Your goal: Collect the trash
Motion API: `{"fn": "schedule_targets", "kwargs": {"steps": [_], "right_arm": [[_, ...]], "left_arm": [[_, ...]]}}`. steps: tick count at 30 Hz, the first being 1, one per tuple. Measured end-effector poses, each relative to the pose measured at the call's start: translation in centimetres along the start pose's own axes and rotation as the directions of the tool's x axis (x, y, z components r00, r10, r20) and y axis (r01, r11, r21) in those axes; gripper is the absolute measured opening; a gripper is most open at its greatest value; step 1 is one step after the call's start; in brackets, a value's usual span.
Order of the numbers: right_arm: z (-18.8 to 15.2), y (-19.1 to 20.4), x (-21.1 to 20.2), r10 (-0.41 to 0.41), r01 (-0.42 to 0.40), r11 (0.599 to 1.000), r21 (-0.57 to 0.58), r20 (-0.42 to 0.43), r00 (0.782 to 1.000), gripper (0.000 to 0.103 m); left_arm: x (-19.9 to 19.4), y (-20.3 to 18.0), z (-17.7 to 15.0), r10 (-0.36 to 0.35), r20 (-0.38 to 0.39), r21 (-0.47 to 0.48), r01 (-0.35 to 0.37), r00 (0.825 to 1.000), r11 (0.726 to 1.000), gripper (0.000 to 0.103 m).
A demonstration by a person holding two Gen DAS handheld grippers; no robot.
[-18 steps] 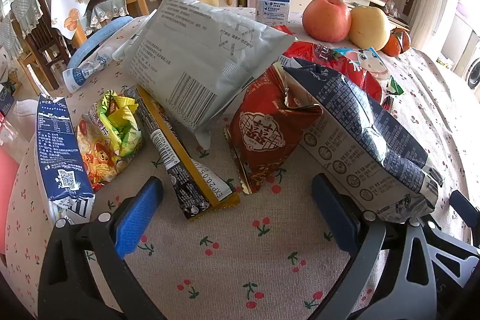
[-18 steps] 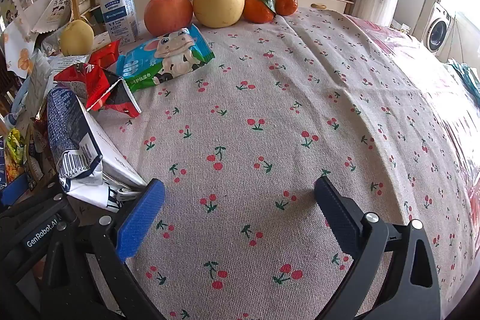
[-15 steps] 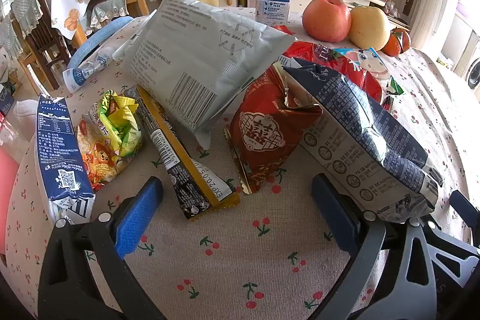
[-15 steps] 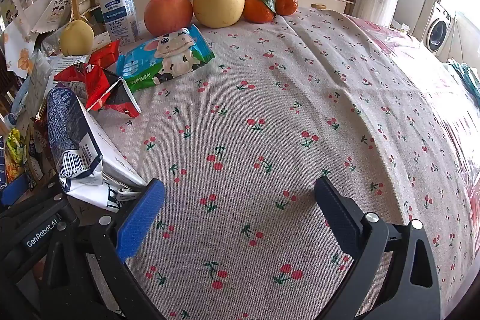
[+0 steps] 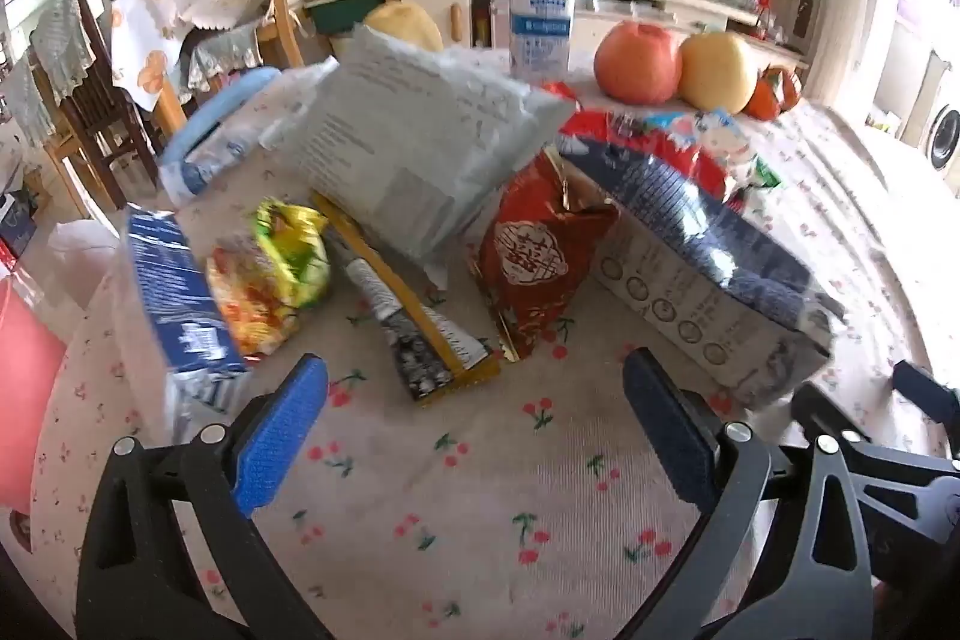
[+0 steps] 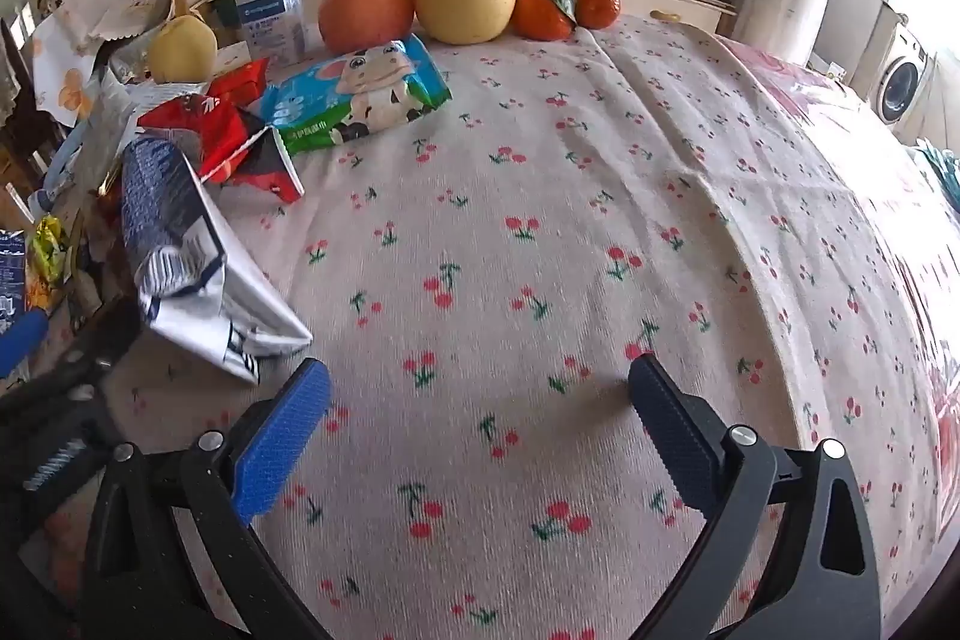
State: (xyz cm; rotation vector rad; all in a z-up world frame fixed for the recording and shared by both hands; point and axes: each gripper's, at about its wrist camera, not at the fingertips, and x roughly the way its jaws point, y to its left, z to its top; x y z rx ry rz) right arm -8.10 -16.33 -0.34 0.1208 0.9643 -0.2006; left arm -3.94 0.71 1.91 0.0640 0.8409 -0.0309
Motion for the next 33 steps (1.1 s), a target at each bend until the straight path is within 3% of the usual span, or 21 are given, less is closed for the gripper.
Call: {"fn": "schedule_targets", "kwargs": {"steps": [7, 16, 24, 33], "right_arm": [[-0.9, -0.4, -3.3, -0.020, 0.018, 1.000, 0.019, 0.125, 0.992, 0.098], [-3.9, 1.7, -10.0, -0.006, 0.015, 1.000, -0.025, 0.333, 0.943, 0.098], [-6.7, 2.5, -13.8, 0.026, -0.011, 0.999, -0.040, 0.408, 0.913, 0.098], [-9.6, 3.5, -17.1, 0.020, 0.017, 0.997, -0.076, 0.469, 0.883, 0.098]], "left_arm": [[-4.5, 2.5, -0.5, -0.003, 0.115, -0.027, 0.007, 0.993, 1.000, 0.099], [-9.7, 6.8, -1.9, 0.036, 0.210, -0.070, -0.022, 0.977, 0.997, 0.099], [-13.3, 10.6, -3.9, 0.067, 0.271, -0.118, -0.036, 0.960, 0.992, 0.099], [-15.6, 12.9, -5.6, 0.086, 0.310, -0.145, -0.042, 0.947, 0.989, 0.099]]}}
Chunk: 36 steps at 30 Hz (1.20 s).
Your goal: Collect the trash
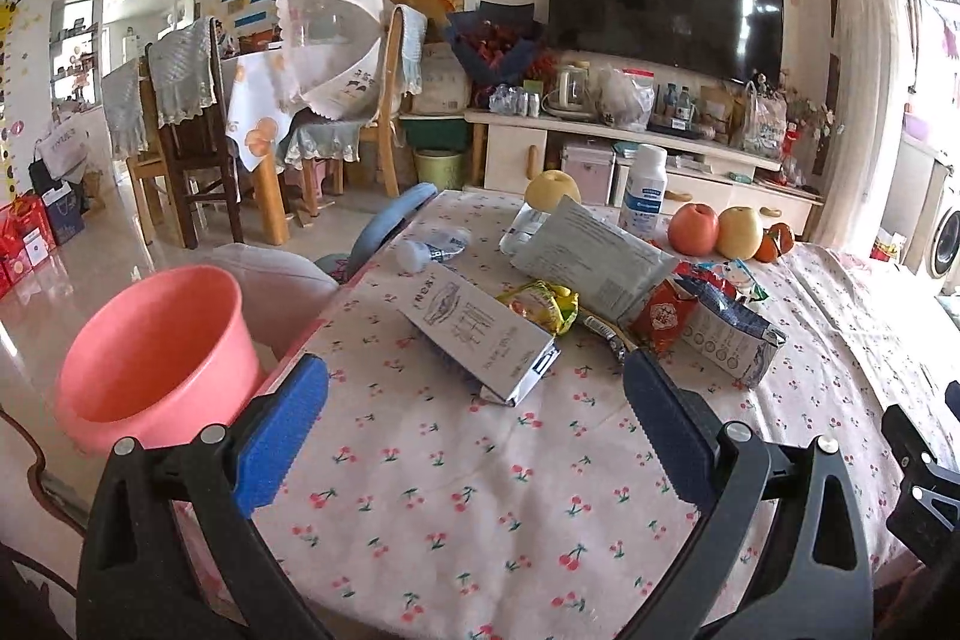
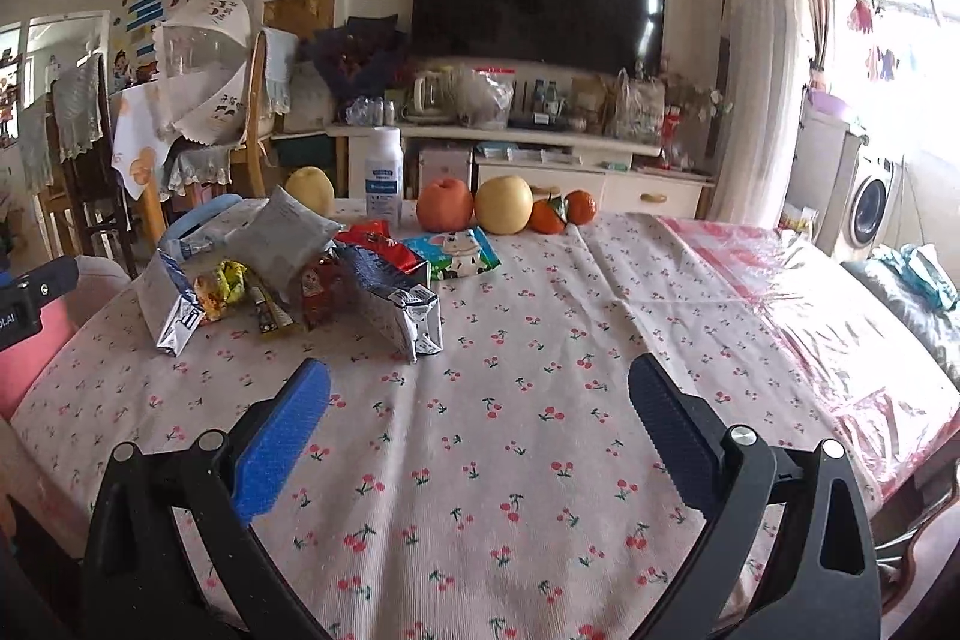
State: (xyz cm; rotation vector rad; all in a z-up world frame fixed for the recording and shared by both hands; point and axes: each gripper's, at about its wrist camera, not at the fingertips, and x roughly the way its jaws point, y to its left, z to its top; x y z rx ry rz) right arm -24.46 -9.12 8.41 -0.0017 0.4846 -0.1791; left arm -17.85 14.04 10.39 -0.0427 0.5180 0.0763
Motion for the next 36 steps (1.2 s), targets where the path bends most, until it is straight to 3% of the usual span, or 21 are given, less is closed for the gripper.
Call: {"fn": "schedule_targets", "kwargs": {"steps": [20, 36], "right_arm": [[-0.8, 1.4, -3.5, 0.013, -0.007, 0.997, -0.082, 0.074, 0.997, 0.098], [-0.5, 1.6, -2.5, 0.063, -0.059, 0.994, -0.095, 0.037, 0.997, 0.098]], "left_arm": [[-2.8, 1.7, -0.5, -0.002, 0.063, -0.019, 0.003, 0.998, 1.000, 0.099], [-2.2, 1.6, -0.7, -0.016, 0.055, -0.007, 0.017, 0.998, 1.000, 0.099]]}}
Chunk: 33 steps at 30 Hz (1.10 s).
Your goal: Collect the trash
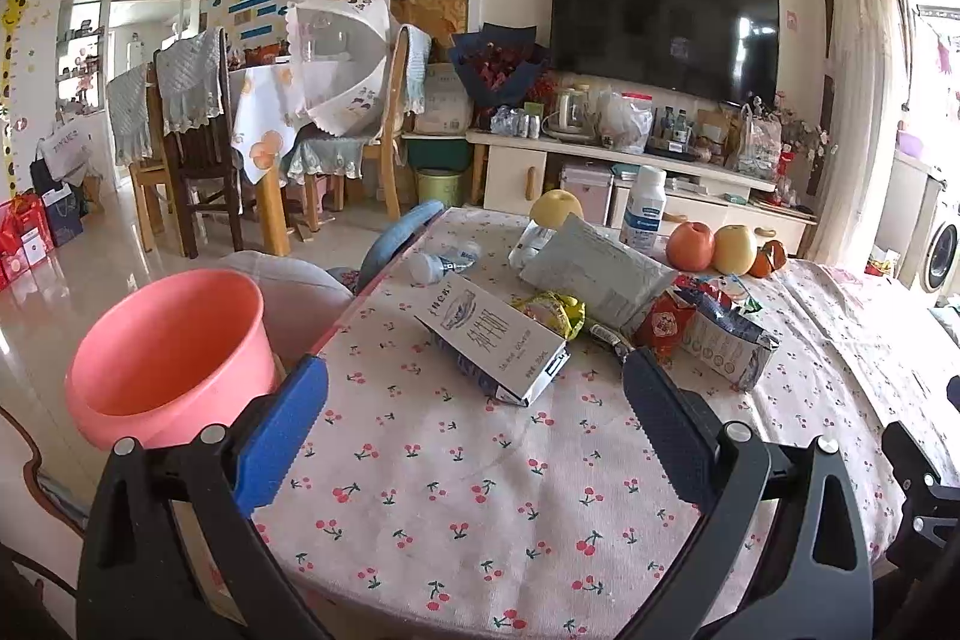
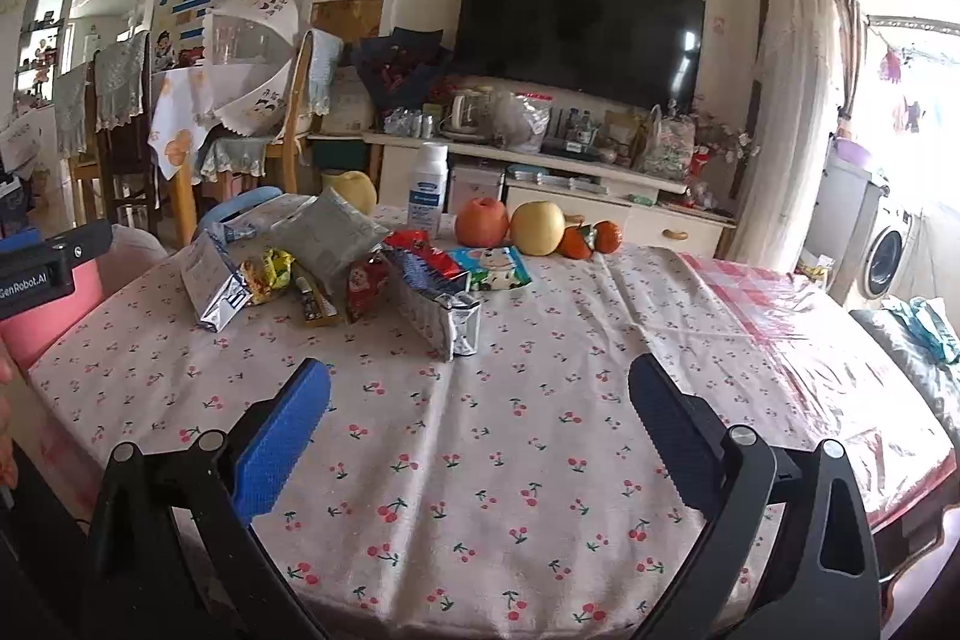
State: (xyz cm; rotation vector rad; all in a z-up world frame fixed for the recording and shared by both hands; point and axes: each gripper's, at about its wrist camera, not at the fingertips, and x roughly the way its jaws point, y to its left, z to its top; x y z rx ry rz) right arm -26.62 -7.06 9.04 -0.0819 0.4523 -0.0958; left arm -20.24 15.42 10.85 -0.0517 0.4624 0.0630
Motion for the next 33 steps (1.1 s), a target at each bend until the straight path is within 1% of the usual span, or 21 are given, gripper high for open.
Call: {"fn": "schedule_targets", "kwargs": {"steps": [4, 7, 10, 12, 16, 19, 22, 25, 27, 29, 33], "right_arm": [[0.3, -0.5, 1.0, 0.027, -0.027, 0.999, 0.022, -0.027, 0.999, 0.098], [0.6, -1.3, 2.1, 0.053, -0.050, 0.997, 0.052, -0.054, 0.997, 0.098], [0.7, -2.3, 3.6, 0.086, -0.076, 0.992, 0.100, -0.093, 0.992, 0.098], [0.8, -2.9, 4.5, 0.106, -0.092, 0.988, 0.127, -0.108, 0.988, 0.098], [1.2, -3.6, 6.8, 0.152, -0.132, 0.979, 0.158, -0.124, 0.980, 0.098], [1.4, -3.7, 8.3, 0.178, -0.156, 0.976, 0.155, -0.141, 0.974, 0.098], [1.8, -3.5, 10.4, 0.198, -0.175, 0.974, 0.144, -0.166, 0.966, 0.098], [2.2, -3.5, 12.2, 0.212, -0.187, 0.972, 0.142, -0.183, 0.960, 0.098], [2.5, -3.5, 13.8, 0.228, -0.202, 0.969, 0.141, -0.199, 0.953, 0.097], [2.8, -3.5, 14.9, 0.250, -0.223, 0.964, 0.145, -0.206, 0.946, 0.097], [3.1, -3.0, 16.9, 0.273, -0.251, 0.960, 0.124, -0.227, 0.935, 0.096]], "left_arm": [[0.6, 0.5, 0.0, -0.035, -0.025, -0.021, 0.034, 0.999, 0.999, 0.099], [1.5, 1.5, 0.1, -0.060, -0.060, -0.058, 0.057, 0.996, 0.997, 0.099], [2.6, 2.9, 0.3, -0.091, -0.094, -0.116, 0.080, 0.991, 0.990, 0.099], [3.5, 3.9, 0.4, -0.109, -0.116, -0.164, 0.089, 0.987, 0.983, 0.099], [5.8, 5.6, 0.7, -0.172, -0.158, -0.279, 0.123, 0.972, 0.952, 0.099], [7.3, 5.6, 0.9, -0.184, -0.179, -0.307, 0.122, 0.967, 0.944, 0.099], [9.6, 4.9, 1.1, -0.241, -0.220, -0.353, 0.153, 0.945, 0.923, 0.099], [11.3, 4.0, 1.3, -0.281, -0.238, -0.386, 0.175, 0.930, 0.906, 0.099], [13.1, 3.6, 1.5, -0.318, -0.257, -0.426, 0.189, 0.913, 0.885, 0.099], [14.7, 3.5, 1.6, -0.336, -0.278, -0.457, 0.184, 0.900, 0.871, 0.099], [17.3, 3.0, 1.6, -0.342, -0.318, -0.477, 0.163, 0.884, 0.864, 0.099]]}}
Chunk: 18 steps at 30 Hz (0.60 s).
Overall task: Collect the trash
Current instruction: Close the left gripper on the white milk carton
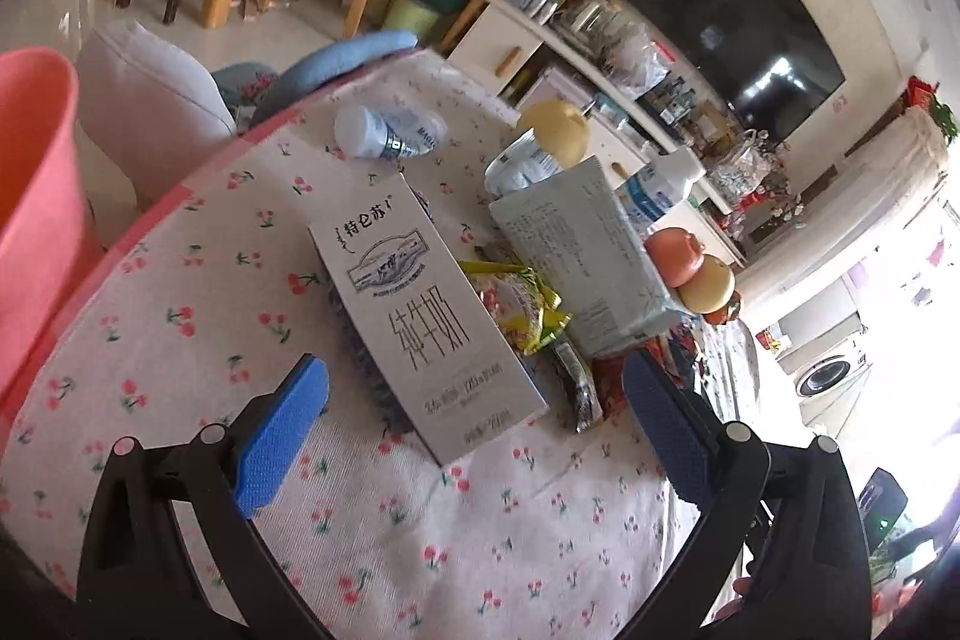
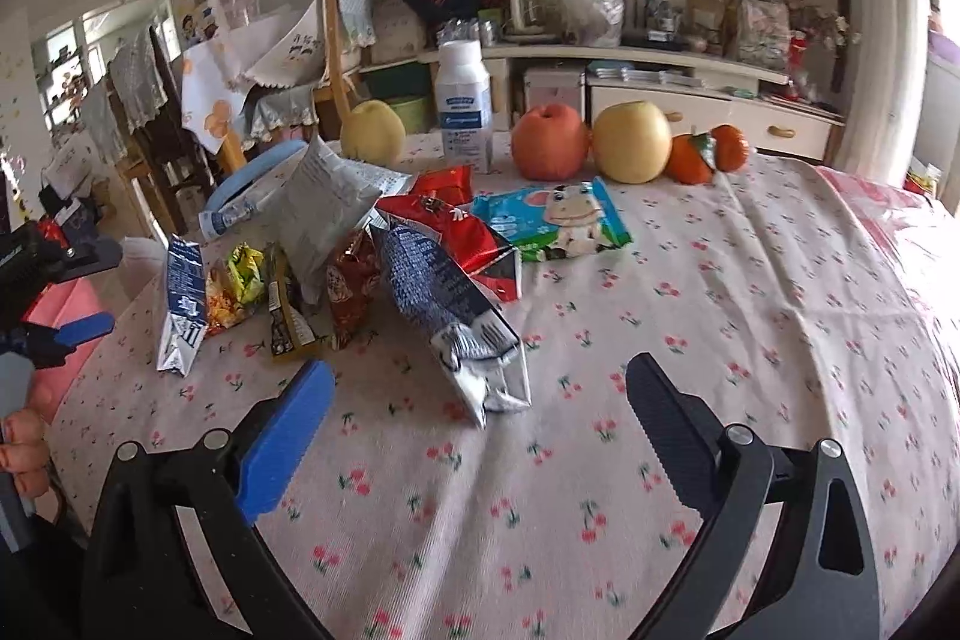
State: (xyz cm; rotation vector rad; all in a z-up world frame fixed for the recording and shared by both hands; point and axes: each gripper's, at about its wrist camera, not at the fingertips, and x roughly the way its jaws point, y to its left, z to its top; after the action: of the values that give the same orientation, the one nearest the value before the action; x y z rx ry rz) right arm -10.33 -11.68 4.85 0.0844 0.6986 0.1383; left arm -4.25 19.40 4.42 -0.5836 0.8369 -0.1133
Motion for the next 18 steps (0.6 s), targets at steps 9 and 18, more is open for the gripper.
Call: {"fn": "schedule_targets", "kwargs": {"steps": [9, 18], "right_arm": [[1.5, -0.5, 2.7, 0.015, -0.015, 1.000, 0.012, -0.019, 1.000, 0.079], [2.3, 3.1, -0.3, 0.098, -0.092, 0.992, -0.081, 0.084, 0.992, 0.079]], "left_arm": [[3.5, 0.8, 1.3, 0.036, -0.066, -0.041, -0.038, 0.997, 0.998, 0.099], [5.4, 1.4, 1.5, 0.087, -0.126, -0.050, -0.094, 0.988, 0.994, 0.076]]}}
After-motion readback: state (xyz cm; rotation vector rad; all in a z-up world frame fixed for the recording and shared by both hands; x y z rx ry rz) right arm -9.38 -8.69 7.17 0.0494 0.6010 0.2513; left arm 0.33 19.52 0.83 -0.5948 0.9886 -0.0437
